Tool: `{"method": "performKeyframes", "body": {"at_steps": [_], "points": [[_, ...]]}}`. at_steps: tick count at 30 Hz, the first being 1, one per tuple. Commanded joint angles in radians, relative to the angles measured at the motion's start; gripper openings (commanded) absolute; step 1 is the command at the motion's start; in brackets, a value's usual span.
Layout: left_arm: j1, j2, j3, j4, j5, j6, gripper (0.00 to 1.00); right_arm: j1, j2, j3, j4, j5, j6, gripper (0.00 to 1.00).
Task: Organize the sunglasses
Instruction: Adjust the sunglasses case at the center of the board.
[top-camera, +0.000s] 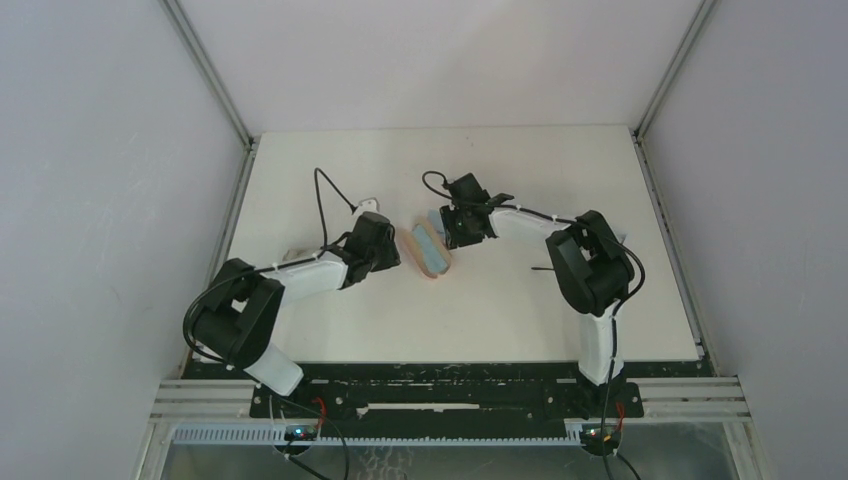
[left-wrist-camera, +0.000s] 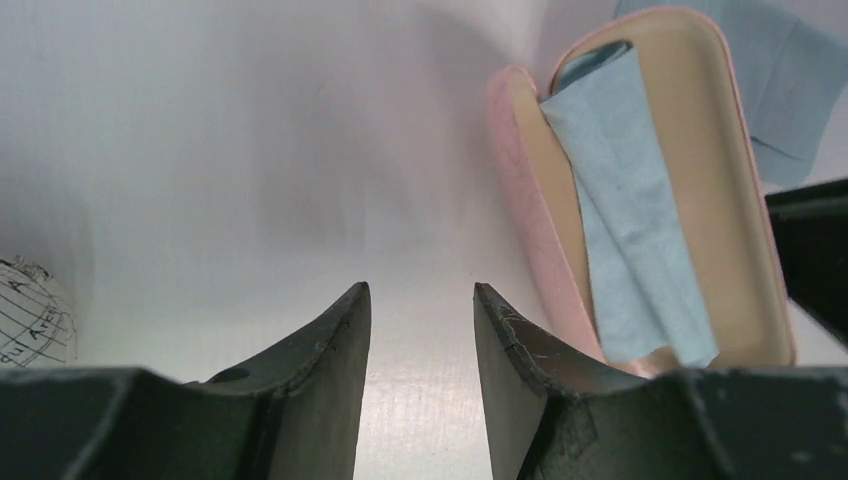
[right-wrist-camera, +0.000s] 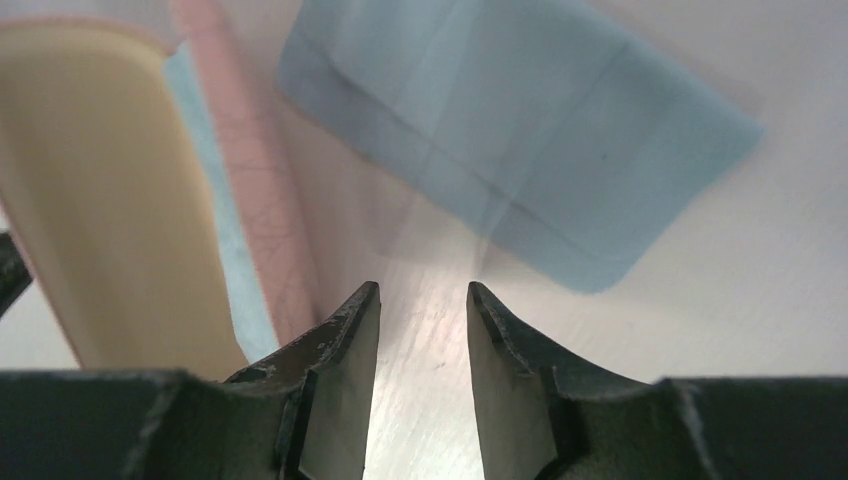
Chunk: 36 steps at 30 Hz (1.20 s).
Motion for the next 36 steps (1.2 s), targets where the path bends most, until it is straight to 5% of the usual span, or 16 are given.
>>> {"method": "performKeyframes", "body": {"at_steps": [1,19,36], "points": [[0.010,0.000,0.074,0.007,0.000,0.031,0.47,0.032,-0.100,-0.035,0.010,-0.027,0.002,0.37],[0.011,-0.025,0.081,0.020,0.048,0.067,0.48,0.035,-0.288,-0.217,0.021,0.050,0.064,0.38],[0.011,-0.069,0.049,0.055,0.110,0.083,0.48,-0.046,-0.689,-0.466,-0.015,0.207,0.154,0.43]]}}
